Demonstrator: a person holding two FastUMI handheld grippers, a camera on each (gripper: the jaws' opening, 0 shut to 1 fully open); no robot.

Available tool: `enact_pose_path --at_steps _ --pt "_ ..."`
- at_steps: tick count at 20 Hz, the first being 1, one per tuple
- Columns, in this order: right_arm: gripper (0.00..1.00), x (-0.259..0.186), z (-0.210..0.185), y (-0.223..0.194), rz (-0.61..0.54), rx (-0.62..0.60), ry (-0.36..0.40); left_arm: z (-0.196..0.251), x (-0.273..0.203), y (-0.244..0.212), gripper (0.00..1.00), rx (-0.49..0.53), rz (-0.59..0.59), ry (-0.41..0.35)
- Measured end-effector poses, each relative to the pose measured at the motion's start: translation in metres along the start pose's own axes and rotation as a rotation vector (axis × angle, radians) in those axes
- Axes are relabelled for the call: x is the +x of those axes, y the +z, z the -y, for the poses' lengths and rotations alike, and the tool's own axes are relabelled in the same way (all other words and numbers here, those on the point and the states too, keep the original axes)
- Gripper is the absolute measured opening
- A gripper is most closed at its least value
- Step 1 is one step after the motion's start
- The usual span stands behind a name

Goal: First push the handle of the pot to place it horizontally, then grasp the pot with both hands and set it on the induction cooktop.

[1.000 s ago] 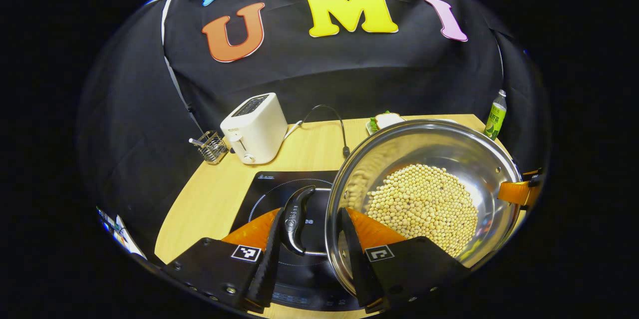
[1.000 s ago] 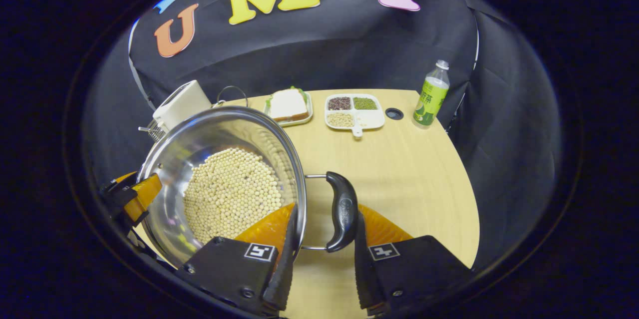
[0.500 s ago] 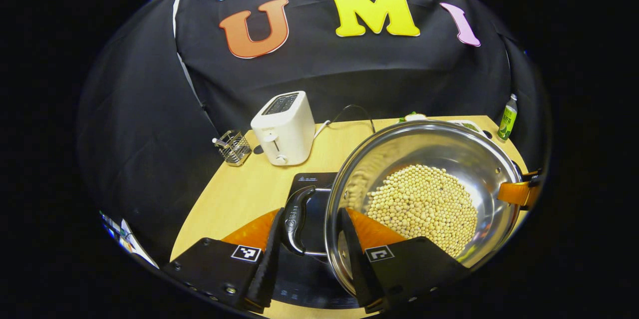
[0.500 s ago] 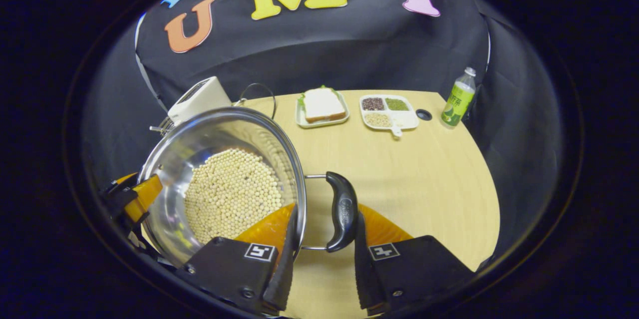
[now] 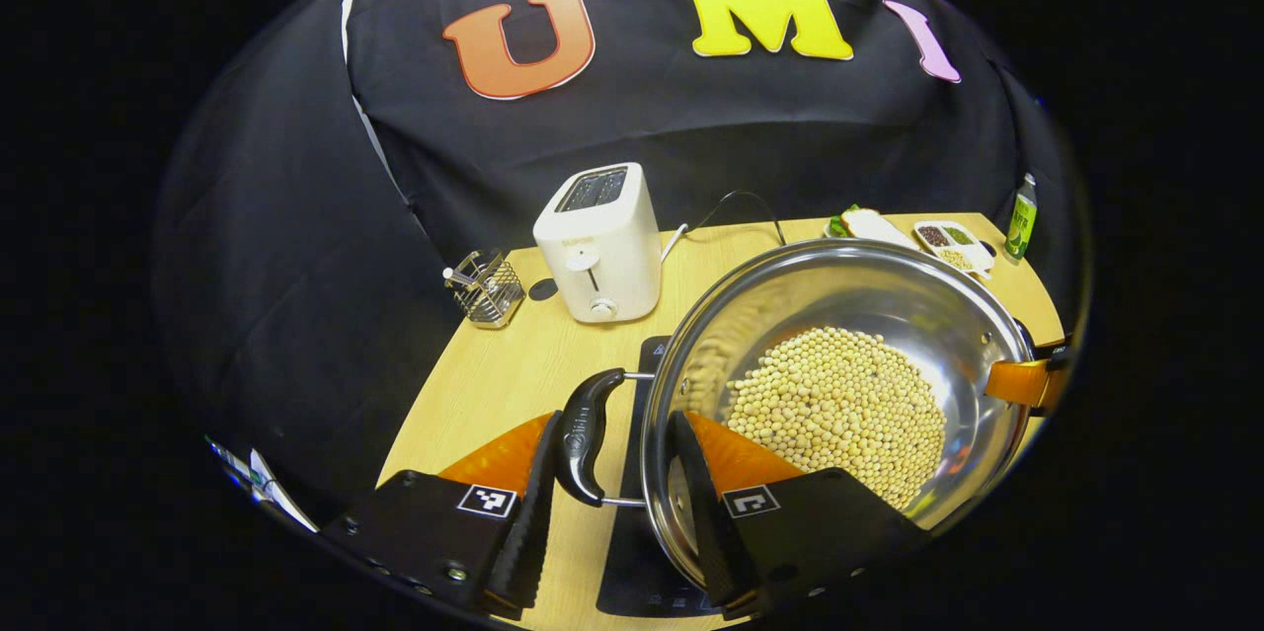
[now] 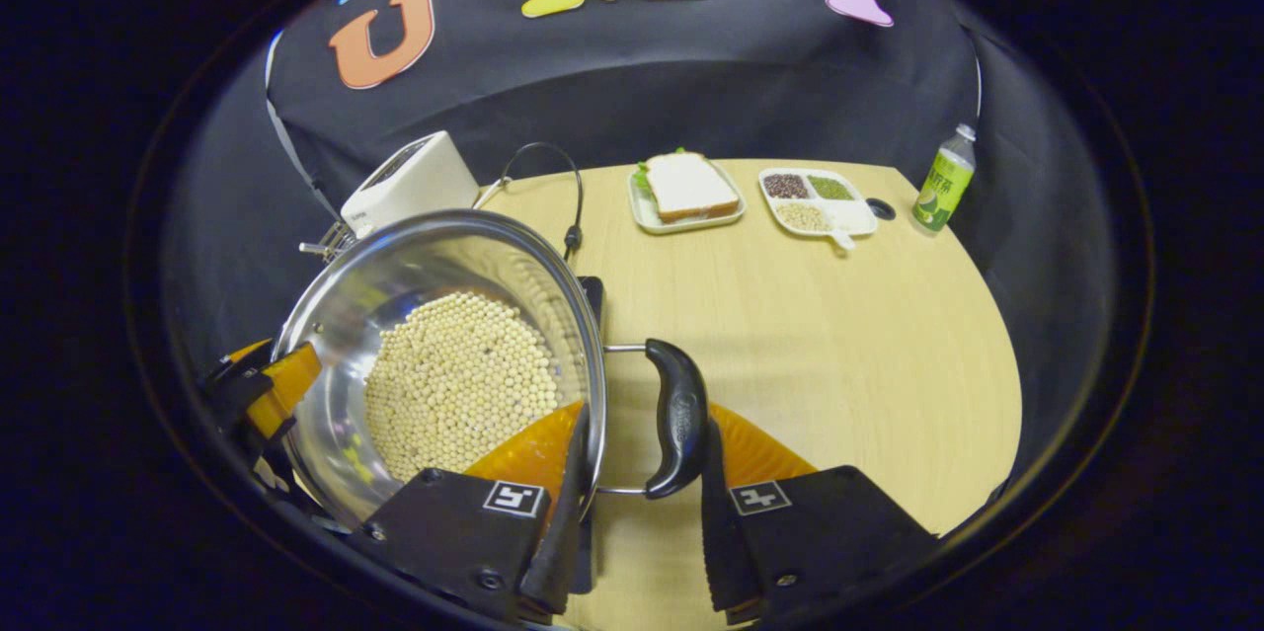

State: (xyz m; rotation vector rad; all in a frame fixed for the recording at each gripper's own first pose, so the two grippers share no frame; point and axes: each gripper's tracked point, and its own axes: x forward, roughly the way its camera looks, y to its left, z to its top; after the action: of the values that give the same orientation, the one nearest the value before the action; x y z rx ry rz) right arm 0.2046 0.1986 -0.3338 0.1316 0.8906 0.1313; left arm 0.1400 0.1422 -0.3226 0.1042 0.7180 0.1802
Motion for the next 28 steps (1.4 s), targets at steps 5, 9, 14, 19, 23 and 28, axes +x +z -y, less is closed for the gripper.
enact_pose_path --at_steps 5,9,14,19,23,28 --pt "0.52 0.017 -0.016 -0.007 -0.011 0.010 -0.015 -0.014 0.019 -0.011 0.61 0.005 -0.009 -0.014" --pt "0.52 0.023 -0.016 -0.010 -0.010 -0.013 -0.061 -0.012 0.035 -0.023 0.61 -0.007 -0.034 -0.049" --pt "0.52 0.024 -0.017 -0.010 -0.008 -0.012 -0.078 -0.011 0.040 -0.026 0.61 -0.012 -0.014 -0.071" --pt "0.55 0.022 -0.015 -0.011 -0.007 0.011 -0.088 -0.011 0.043 -0.025 0.63 0.001 -0.001 -0.096" --pt "0.74 0.017 -0.019 -0.006 0.047 -0.013 -0.053 -0.024 0.035 -0.015 0.70 -0.019 0.076 -0.087" --pt "0.82 -0.006 -0.016 0.017 0.183 -0.117 -0.070 -0.034 0.024 -0.016 0.97 -0.021 0.102 -0.061"
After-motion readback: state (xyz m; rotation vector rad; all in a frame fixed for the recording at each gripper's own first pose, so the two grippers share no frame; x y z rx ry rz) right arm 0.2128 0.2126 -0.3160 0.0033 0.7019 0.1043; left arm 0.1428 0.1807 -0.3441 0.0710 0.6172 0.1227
